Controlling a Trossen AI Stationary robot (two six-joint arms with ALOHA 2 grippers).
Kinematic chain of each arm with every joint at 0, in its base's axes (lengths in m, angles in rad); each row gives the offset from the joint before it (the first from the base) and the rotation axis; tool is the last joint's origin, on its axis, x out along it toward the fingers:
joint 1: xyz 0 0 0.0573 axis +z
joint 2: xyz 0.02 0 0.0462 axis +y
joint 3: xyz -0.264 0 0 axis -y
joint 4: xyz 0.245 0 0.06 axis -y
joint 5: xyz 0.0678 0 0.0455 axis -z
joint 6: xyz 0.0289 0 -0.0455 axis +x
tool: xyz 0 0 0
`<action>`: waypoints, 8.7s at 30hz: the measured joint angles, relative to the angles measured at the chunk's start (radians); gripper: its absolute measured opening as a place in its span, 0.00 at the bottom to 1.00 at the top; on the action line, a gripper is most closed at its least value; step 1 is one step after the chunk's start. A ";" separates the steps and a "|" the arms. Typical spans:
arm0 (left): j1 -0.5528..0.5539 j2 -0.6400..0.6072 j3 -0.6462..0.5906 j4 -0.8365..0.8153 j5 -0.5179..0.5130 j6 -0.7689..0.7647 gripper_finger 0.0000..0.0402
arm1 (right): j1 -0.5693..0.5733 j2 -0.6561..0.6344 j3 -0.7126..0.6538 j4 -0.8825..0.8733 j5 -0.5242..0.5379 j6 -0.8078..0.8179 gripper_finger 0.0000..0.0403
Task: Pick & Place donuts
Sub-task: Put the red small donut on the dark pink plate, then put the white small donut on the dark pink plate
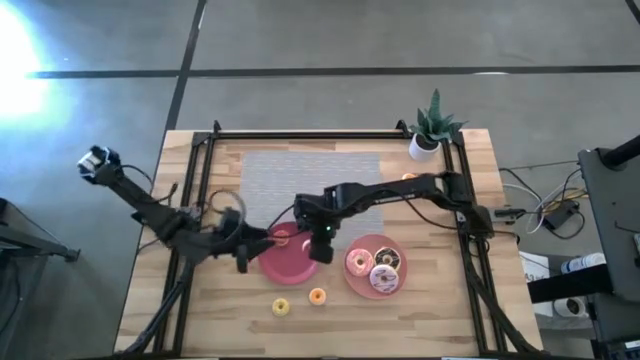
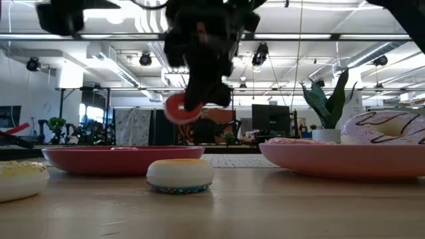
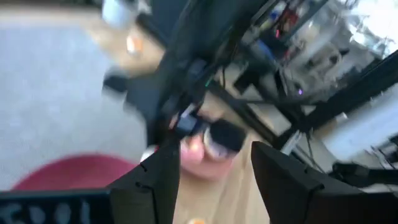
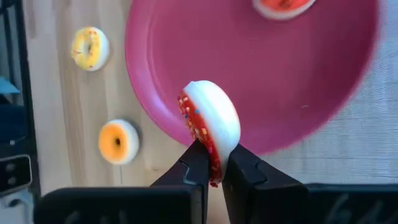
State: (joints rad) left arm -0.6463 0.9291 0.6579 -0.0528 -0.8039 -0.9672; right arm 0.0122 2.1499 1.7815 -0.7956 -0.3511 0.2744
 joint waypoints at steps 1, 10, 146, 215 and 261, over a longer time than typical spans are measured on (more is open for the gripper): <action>-0.038 0.001 0.012 -0.001 -0.066 0.011 0.42 | -0.003 0.016 0.002 0.015 -0.003 0.017 0.05; -0.166 0.012 0.077 -0.002 -0.285 0.052 0.42 | -0.021 0.207 0.198 -0.010 -0.051 0.082 0.11; -0.271 -0.005 0.125 -0.681 -0.271 -0.588 0.42 | -0.577 -0.358 -0.757 -0.036 0.582 0.087 0.07; 0.166 0.050 -0.308 1.223 0.315 0.313 0.42 | 0.007 -0.290 -0.427 1.603 -0.052 0.987 0.03; 0.207 0.051 -0.206 0.949 0.318 0.345 0.01 | -0.031 -0.301 -0.428 1.435 -0.071 0.932 0.18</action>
State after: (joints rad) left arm -0.4397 0.9802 0.4519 0.8965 -0.4861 -0.6225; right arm -0.0191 1.8486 1.3533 0.6389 -0.4216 1.2067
